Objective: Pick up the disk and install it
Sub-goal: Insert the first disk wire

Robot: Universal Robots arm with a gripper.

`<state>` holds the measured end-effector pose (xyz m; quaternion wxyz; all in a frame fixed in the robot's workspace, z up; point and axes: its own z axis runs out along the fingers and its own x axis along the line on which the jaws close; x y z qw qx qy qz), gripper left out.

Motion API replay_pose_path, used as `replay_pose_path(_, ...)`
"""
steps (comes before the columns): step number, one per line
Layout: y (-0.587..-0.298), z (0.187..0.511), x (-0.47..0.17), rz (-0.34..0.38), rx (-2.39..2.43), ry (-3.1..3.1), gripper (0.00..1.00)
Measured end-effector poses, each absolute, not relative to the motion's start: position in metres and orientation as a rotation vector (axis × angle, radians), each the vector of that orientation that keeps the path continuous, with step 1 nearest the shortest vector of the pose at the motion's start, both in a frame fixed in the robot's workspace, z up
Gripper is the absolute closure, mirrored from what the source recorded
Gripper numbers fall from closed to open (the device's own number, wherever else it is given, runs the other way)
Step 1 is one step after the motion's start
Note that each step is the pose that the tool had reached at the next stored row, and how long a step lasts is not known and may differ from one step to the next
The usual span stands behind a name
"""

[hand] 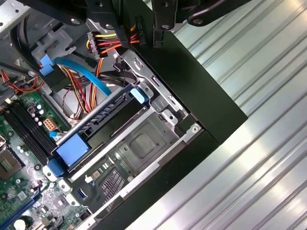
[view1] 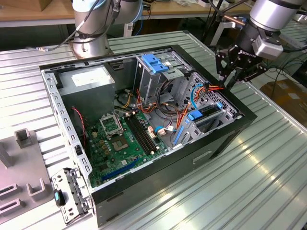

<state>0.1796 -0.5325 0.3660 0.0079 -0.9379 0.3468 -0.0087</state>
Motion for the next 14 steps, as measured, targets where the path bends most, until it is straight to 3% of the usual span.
replay_pose_path(5, -0.5323, 0.3656, 0.1805, -0.027, -2.943, 1.052, 0.69)
replay_pose_path(8, -0.5323, 0.3675, 0.1806, -0.027, -2.943, 1.052, 0.82)
replay_pose_path(14, -0.5323, 0.3704, 0.1799, -0.027, -2.94, 1.059, 0.82)
